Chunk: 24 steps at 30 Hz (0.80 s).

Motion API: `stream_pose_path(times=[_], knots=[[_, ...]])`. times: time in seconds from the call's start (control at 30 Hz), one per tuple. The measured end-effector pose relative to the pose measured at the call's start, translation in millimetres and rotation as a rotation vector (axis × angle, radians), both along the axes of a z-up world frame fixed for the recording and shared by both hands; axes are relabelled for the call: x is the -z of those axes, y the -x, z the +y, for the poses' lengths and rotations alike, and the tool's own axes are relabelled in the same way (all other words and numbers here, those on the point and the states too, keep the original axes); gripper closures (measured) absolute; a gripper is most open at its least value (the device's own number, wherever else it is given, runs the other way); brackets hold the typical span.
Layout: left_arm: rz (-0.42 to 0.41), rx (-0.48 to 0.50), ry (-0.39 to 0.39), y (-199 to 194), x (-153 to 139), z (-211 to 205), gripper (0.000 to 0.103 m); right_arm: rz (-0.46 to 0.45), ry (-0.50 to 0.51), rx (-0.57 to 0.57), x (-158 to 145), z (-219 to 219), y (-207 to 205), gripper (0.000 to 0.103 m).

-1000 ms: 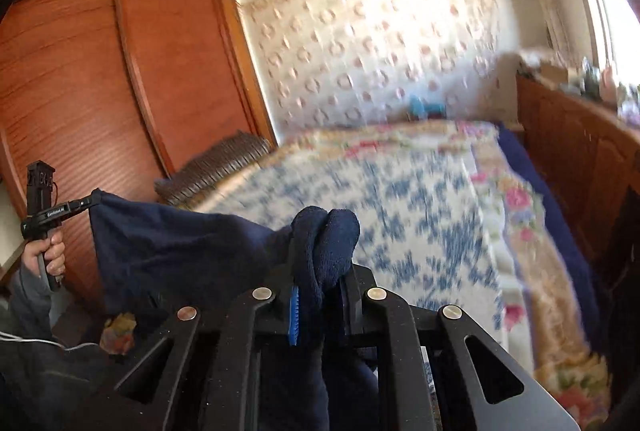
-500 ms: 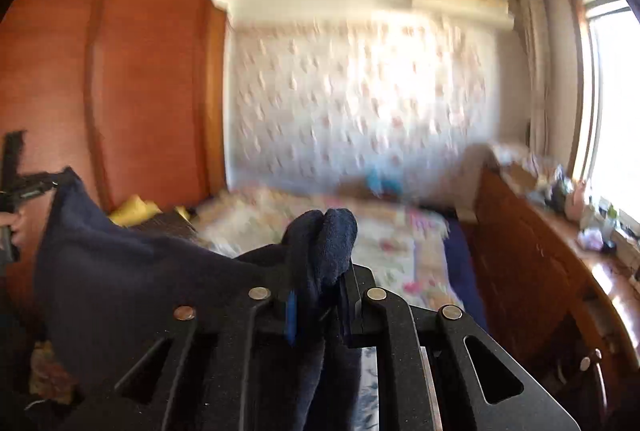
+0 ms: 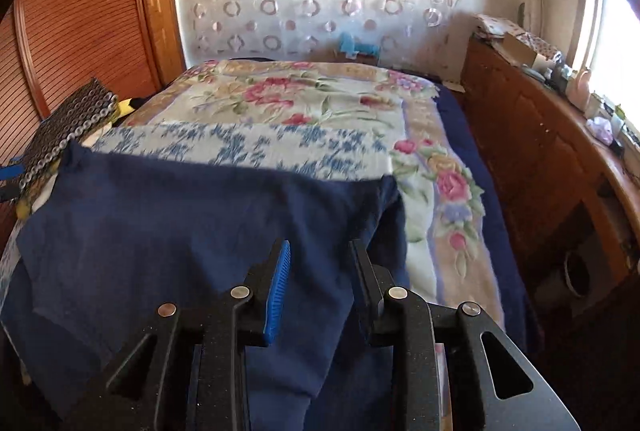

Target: Fold small clothes

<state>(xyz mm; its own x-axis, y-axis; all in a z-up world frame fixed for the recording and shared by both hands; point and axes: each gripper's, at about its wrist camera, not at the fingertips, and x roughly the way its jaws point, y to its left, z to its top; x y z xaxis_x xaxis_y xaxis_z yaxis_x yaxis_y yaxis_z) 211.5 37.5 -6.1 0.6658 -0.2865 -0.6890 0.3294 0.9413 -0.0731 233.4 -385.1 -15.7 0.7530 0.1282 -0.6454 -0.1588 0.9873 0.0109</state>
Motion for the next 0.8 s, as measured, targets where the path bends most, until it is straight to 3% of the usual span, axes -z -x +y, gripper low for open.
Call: stream_pose_path(times=[0.27,0.57,0.8], knots=[[0.067,0.051,0.008,15,29,-37,0.023,0.023,-0.049,-0.02,10,-22,22,0.064],[0.136,0.073,-0.015,24,59,-56,0.023,0.04,-0.074,-0.009,16,-44,118,0.064],[0.12,0.078,-0.063,26,68,-63,0.021,0.104,-0.058,-0.029,27,-42,147,0.064]])
